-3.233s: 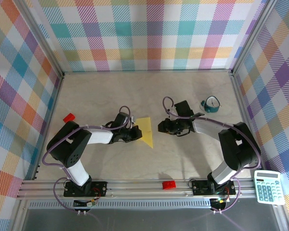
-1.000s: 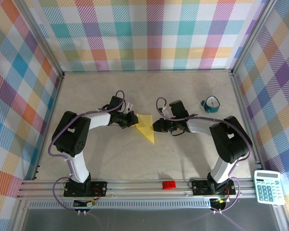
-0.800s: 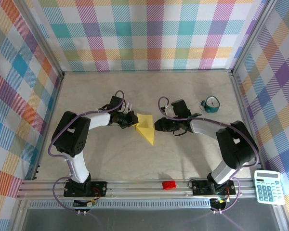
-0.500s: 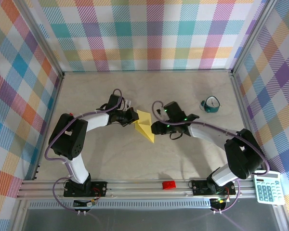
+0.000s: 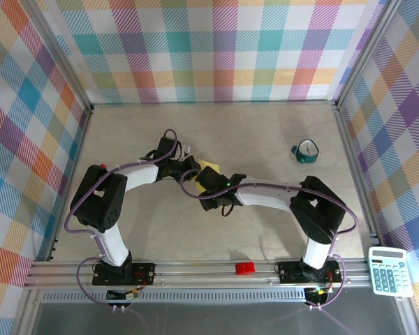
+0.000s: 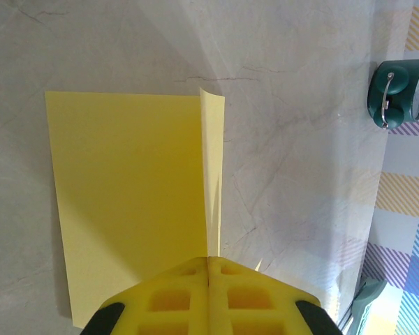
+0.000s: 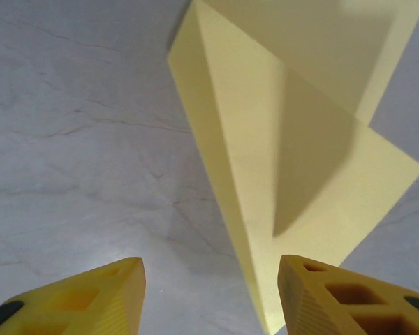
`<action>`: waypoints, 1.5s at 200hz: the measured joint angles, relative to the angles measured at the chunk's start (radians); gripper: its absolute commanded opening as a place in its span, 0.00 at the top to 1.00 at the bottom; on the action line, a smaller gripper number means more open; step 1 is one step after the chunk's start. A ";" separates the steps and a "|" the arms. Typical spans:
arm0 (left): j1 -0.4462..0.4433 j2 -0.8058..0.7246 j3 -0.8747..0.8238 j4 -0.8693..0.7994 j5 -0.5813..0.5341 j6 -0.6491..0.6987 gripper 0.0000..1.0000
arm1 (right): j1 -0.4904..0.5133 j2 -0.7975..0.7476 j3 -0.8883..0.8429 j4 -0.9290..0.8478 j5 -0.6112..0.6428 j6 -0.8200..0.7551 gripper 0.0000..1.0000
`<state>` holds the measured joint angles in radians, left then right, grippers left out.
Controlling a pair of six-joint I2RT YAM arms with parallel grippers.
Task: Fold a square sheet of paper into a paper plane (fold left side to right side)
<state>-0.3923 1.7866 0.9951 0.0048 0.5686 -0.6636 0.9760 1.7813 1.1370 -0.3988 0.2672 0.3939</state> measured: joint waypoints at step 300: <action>0.063 -0.106 0.000 -0.056 0.010 0.044 0.61 | -0.054 0.032 -0.034 0.056 -0.025 -0.047 1.00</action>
<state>-0.3298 1.6806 0.9947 -0.0509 0.5789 -0.6197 0.9218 1.8133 1.1034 -0.3428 0.2420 0.3470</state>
